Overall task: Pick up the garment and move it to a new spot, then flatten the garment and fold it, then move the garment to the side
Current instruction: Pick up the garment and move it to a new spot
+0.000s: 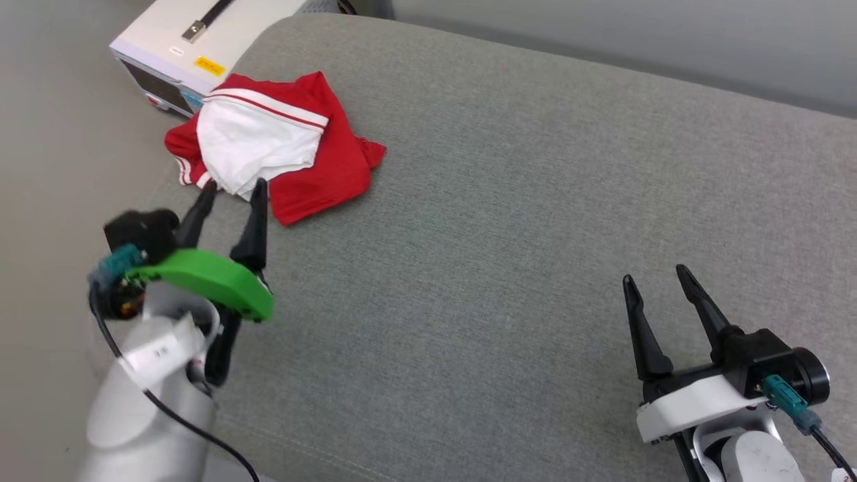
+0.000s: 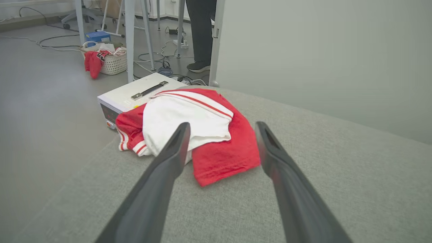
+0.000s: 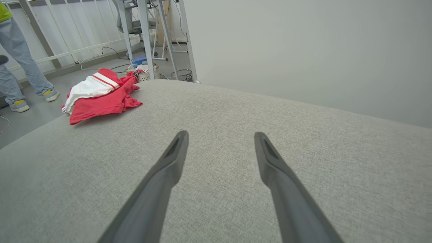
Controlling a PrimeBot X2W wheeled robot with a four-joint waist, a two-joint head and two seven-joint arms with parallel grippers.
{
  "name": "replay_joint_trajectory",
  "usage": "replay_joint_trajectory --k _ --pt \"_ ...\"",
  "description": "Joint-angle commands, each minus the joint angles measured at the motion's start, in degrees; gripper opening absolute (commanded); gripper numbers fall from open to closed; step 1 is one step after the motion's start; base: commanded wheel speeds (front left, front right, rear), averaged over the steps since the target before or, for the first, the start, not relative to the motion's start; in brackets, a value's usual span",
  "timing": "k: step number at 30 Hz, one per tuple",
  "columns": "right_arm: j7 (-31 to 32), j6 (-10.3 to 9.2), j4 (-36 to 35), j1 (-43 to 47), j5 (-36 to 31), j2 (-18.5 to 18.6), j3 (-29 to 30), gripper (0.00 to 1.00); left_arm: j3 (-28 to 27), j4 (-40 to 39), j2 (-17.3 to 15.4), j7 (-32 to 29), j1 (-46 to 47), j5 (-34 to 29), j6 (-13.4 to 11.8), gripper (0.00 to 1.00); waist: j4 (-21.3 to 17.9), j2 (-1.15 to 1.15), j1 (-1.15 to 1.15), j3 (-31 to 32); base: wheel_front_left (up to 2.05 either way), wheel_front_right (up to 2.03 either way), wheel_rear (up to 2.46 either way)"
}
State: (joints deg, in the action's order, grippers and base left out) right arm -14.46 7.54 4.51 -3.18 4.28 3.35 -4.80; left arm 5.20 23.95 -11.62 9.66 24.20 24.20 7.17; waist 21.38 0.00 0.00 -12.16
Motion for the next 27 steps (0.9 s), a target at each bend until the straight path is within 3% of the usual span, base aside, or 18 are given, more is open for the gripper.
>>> replay_joint_trajectory --k 1,8,14,20,27 --pt "-0.5 -0.05 -0.5 -1.4 -0.6 0.5 -0.4 1.00 0.7 0.8 -2.1 -2.4 3.3 1.3 0.3 1.00 -5.1 0.00 0.00 -5.5 0.00 0.00 0.00" --pt "-0.5 -0.05 -2.0 -4.3 -0.9 1.4 -1.2 1.00 3.2 6.3 -14.2 -20.6 16.9 10.4 0.3 1.00 -10.2 0.00 0.00 -12.1 0.00 0.00 0.00" --pt "-0.5 -0.05 -2.7 -6.1 -1.0 1.4 -1.6 1.00 3.1 10.4 -20.4 -35.3 24.1 17.7 0.3 1.00 -13.1 0.00 0.00 -15.9 0.00 0.00 0.00" --pt "-0.5 -0.05 -3.1 -7.6 -1.0 1.7 -2.5 1.00 2.4 13.4 -24.0 -42.6 28.7 20.8 0.3 1.00 -15.1 0.00 0.00 -18.5 0.00 0.00 0.00" --pt "-0.5 -0.05 -3.2 -8.2 -1.1 1.9 -2.8 1.00 2.2 16.4 -24.8 -44.4 31.0 21.8 0.0 1.00 -16.2 0.00 0.00 -19.8 0.00 0.00 0.00"
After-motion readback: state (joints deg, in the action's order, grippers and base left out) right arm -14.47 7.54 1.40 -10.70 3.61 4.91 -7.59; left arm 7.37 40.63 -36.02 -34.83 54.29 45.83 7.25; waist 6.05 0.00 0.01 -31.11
